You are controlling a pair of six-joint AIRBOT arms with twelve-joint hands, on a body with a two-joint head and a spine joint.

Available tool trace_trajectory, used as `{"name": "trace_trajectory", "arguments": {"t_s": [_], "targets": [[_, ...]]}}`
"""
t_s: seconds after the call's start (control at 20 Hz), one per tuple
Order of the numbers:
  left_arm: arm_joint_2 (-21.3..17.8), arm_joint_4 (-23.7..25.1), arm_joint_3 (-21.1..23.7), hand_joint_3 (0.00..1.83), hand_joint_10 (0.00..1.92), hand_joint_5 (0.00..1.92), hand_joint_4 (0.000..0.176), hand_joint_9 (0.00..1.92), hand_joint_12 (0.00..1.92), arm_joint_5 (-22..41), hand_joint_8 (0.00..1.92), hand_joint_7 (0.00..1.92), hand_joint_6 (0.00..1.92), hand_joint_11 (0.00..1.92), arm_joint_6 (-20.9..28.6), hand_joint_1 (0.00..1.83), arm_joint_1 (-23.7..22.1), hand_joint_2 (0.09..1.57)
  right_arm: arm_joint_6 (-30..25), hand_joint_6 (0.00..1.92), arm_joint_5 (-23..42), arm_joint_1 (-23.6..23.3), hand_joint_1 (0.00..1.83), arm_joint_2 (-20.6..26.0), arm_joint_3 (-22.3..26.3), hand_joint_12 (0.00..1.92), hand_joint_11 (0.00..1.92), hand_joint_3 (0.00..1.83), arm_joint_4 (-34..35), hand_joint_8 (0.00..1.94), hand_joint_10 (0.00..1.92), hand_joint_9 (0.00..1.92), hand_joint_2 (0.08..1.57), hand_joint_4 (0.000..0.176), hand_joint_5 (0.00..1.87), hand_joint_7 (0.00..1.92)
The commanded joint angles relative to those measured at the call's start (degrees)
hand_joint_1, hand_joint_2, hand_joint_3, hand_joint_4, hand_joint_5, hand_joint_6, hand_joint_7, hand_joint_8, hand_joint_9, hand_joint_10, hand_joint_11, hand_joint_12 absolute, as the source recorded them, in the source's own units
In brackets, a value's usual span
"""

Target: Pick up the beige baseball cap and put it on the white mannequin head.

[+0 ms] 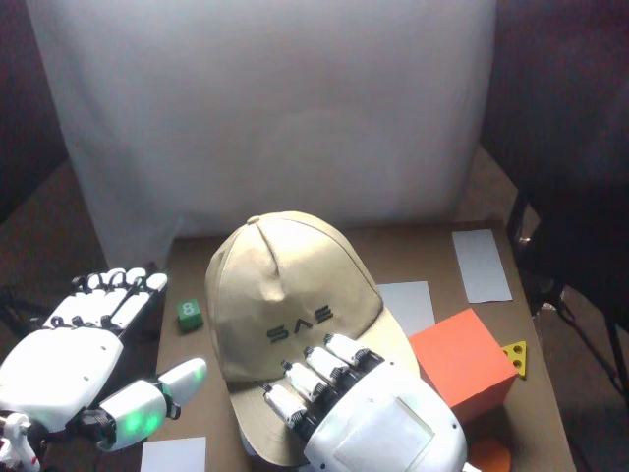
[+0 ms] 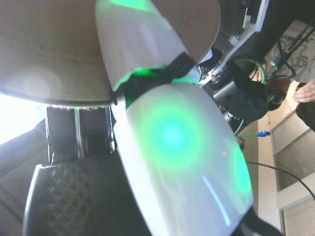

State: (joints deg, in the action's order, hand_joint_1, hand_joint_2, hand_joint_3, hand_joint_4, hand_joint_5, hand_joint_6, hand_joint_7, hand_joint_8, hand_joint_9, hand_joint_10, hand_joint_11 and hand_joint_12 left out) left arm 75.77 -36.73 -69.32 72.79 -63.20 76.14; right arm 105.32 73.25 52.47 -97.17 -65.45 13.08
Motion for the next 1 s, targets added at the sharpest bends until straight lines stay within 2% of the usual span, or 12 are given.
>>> {"name": "trace_trajectory", "arguments": {"t_s": [0.0,0.15,0.2,0.4,0.45,0.55,0.6,0.65,0.7,0.8,0.85,0.95], "targets": [[-0.30,1.22,-0.05,0.00,0.00,0.12,0.000,0.02,0.22,6.66,0.00,0.06,0.00,0.00,0.29,0.00,-0.12,1.18,0.49,1.08,3.77,0.39,1.47,0.04,0.19,1.70,0.87,0.00,0.02,1.15,1.32,0.85,1.17,0.000,0.76,0.72],[-0.28,1.04,-0.05,0.00,0.00,0.12,0.000,0.02,0.23,6.66,0.00,0.06,0.00,0.00,0.29,0.00,-0.14,1.18,0.56,1.17,3.90,0.29,1.35,0.04,0.16,1.56,0.73,0.00,0.11,1.24,1.49,0.81,1.20,0.000,0.78,0.74],[-0.23,0.91,0.13,0.00,0.00,0.12,0.000,0.02,0.23,6.66,0.00,0.06,0.00,0.00,0.18,0.00,-0.04,1.18,0.58,1.20,4.07,0.14,1.21,-0.01,0.04,1.54,0.70,0.00,0.09,1.28,1.26,0.69,1.20,0.000,0.81,0.80],[-0.20,0.72,0.23,0.00,0.00,0.12,0.000,0.02,0.23,6.66,0.00,0.06,0.00,0.00,0.08,0.00,0.00,1.18,1.54,1.20,4.39,0.97,1.21,0.23,0.99,1.54,0.70,0.00,0.10,1.28,1.26,0.69,1.20,0.000,0.81,0.80],[-0.20,0.71,0.21,0.00,0.00,0.12,0.000,0.02,0.23,6.66,0.00,0.06,0.00,0.00,0.05,0.00,0.00,1.18,2.07,0.57,4.34,1.49,1.01,0.42,1.55,1.49,0.35,0.00,0.10,0.53,0.81,0.46,1.12,0.000,0.59,0.58],[-0.21,0.60,0.21,0.00,0.00,0.12,0.000,0.02,0.23,6.66,0.00,0.06,0.00,0.00,0.05,0.00,0.01,1.18,3.06,0.57,4.31,2.40,1.01,0.77,2.57,1.49,0.35,0.00,0.09,0.53,0.81,0.46,1.12,0.000,0.59,0.58],[-0.21,0.59,0.19,0.00,0.00,0.12,0.000,0.00,0.17,6.66,0.00,0.06,0.00,0.00,0.05,0.00,0.04,1.18,3.35,0.18,4.09,3.02,0.80,1.02,3.22,1.08,0.07,0.00,0.09,0.14,0.33,0.25,1.04,0.005,0.36,0.37],[-0.20,0.58,0.17,0.00,0.00,0.12,0.000,0.00,0.16,6.66,0.00,0.06,0.00,0.00,0.05,0.00,0.04,1.18,3.65,0.05,3.72,3.52,0.71,1.22,3.80,0.90,0.01,0.00,0.10,0.03,0.12,0.23,1.03,0.029,0.31,0.30],[-0.19,0.51,0.17,0.00,0.00,0.14,0.000,0.00,0.16,6.66,0.00,0.06,0.01,0.00,0.05,0.00,0.04,1.18,3.94,0.00,3.48,4.31,0.64,1.55,4.64,0.72,0.00,0.00,0.12,0.00,0.03,0.19,1.02,0.038,0.26,0.23],[-0.14,0.46,0.16,0.00,0.00,0.12,0.000,0.02,0.19,6.66,0.00,0.06,0.00,0.00,0.04,0.00,0.04,1.19,4.23,0.00,3.43,5.45,0.61,2.04,5.65,0.56,0.00,0.00,0.12,0.00,0.01,0.14,0.98,0.039,0.21,0.19],[-0.11,0.44,0.17,0.00,0.00,0.11,0.000,0.02,0.20,6.66,0.00,0.05,0.00,0.00,0.04,0.00,0.04,1.19,4.17,0.00,2.80,6.07,0.53,2.37,5.97,0.40,0.00,0.00,0.36,0.00,0.00,0.09,0.95,0.041,0.15,0.14],[-0.09,0.44,0.21,0.00,0.00,0.10,0.000,0.02,0.20,6.66,0.00,0.05,0.00,0.00,0.02,0.00,0.05,1.18,3.93,0.00,0.26,6.68,0.51,2.76,6.27,0.32,0.00,0.00,3.28,0.00,0.00,0.06,0.93,0.042,0.14,0.11]]}}
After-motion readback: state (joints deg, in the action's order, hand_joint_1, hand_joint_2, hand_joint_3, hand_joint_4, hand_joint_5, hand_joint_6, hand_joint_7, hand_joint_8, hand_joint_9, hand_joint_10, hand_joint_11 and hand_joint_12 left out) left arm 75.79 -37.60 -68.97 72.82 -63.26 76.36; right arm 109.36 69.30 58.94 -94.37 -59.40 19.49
